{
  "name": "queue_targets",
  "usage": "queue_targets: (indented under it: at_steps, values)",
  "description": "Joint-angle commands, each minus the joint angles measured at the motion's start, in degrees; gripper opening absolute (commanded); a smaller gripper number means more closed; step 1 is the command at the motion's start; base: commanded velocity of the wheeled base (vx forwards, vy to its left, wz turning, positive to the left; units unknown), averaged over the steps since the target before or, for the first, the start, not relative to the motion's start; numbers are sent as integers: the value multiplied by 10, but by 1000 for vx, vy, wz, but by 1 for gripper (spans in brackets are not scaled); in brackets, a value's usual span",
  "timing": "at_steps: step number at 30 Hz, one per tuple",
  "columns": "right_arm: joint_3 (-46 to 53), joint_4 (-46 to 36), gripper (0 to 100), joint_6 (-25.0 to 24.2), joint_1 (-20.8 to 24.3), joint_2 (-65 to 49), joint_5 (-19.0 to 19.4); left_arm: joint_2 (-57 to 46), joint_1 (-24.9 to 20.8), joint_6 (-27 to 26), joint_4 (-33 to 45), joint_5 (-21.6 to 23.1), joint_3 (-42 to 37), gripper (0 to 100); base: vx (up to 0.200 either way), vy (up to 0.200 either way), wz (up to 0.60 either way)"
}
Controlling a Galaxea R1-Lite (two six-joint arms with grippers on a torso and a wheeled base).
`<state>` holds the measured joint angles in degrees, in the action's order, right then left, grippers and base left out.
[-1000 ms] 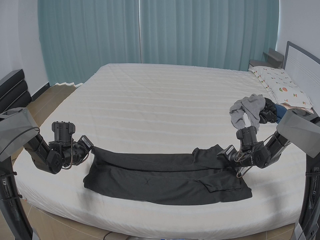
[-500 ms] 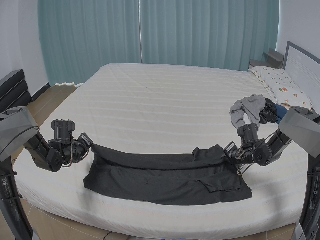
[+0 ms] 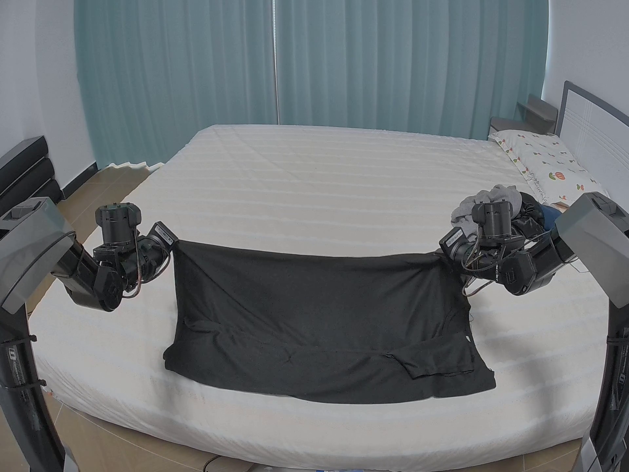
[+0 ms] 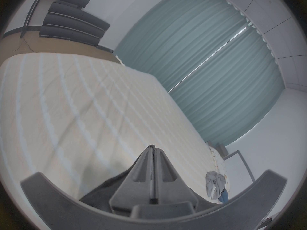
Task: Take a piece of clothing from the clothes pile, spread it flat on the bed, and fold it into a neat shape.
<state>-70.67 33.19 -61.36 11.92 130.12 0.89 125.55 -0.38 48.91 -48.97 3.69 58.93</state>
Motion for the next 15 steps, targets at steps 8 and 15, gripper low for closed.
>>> queue_targets:
  at_steps: [8, 15]
  values:
    - [91, 6, 0, 53, -1, -3, 2, 28, 3, -29, -6, 7, -48, 0, 0, 0, 0]
    - [147, 7, 0, 91, 5, -22, 9, 22, 6, -104, -6, 6, -116, 0, 0, 0, 0]
